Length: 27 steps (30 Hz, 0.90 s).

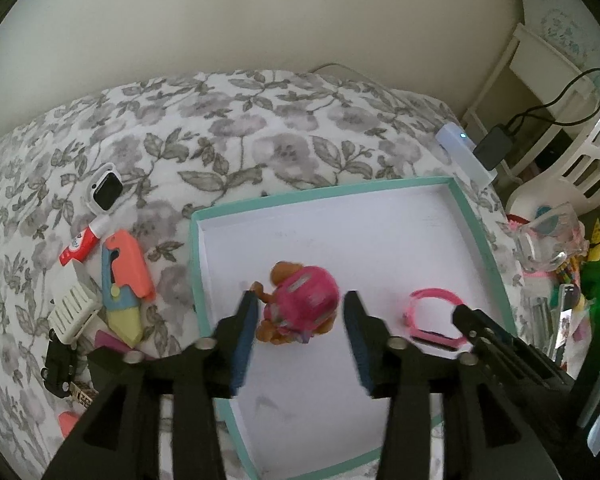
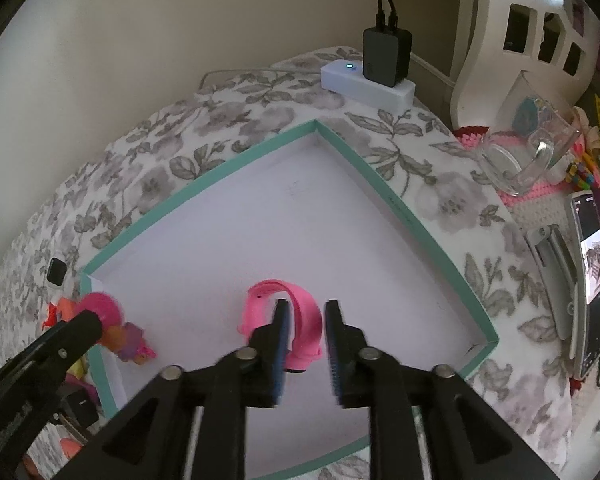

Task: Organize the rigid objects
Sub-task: 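Carry both items into the teal-rimmed tray and open both tools, then grasp the pink-and-blue block with the left tool while the right tool grasps the gold bar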

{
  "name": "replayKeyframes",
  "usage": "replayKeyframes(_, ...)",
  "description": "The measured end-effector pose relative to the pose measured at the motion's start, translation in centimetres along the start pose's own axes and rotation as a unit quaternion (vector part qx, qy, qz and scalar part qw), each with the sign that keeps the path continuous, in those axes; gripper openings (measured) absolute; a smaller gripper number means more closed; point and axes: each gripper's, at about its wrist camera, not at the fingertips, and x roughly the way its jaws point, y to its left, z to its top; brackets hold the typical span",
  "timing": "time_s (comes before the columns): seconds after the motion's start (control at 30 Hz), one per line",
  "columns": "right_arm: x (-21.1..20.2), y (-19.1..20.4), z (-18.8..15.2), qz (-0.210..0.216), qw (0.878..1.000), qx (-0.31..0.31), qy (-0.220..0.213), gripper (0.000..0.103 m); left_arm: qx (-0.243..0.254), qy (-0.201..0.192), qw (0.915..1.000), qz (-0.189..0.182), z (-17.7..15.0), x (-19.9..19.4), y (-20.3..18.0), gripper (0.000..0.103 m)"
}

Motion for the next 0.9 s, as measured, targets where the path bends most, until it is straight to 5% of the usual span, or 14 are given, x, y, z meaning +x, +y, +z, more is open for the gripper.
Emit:
replayKeyframes(0.2,-1.0,0.1,0.2,-0.011,1.0,-0.009,-0.012,0.041,0.008,-0.005,1.0,0.003,0.0,-0.8,-0.6,0.051)
replayKeyframes(0.27,-1.2,0.1,0.2,-0.01,1.0,-0.01,-0.015,0.055,0.008,-0.007,0.9999,0.01,0.1,-1.1,-0.6,0.057)
replayKeyframes(0.43,-1.8,0.5,0.3,-0.016,0.999,-0.022,-0.023,0.069,0.006,-0.013,0.9992,0.036,0.3,-1.5,0.1,0.062)
replayKeyframes(0.57,-1.9,0.6,0.2,-0.018,0.999,-0.024,-0.026,0.08,0.002,-0.012,0.9982,0.059,0.2,-1.1,1.1,0.083)
replayKeyframes(0.9,-1.8,0.8,0.2,-0.029,0.999,-0.028,-0.029,0.098,-0.018,0.004,0.9942,0.106,-0.2,0.7,4.0,0.094)
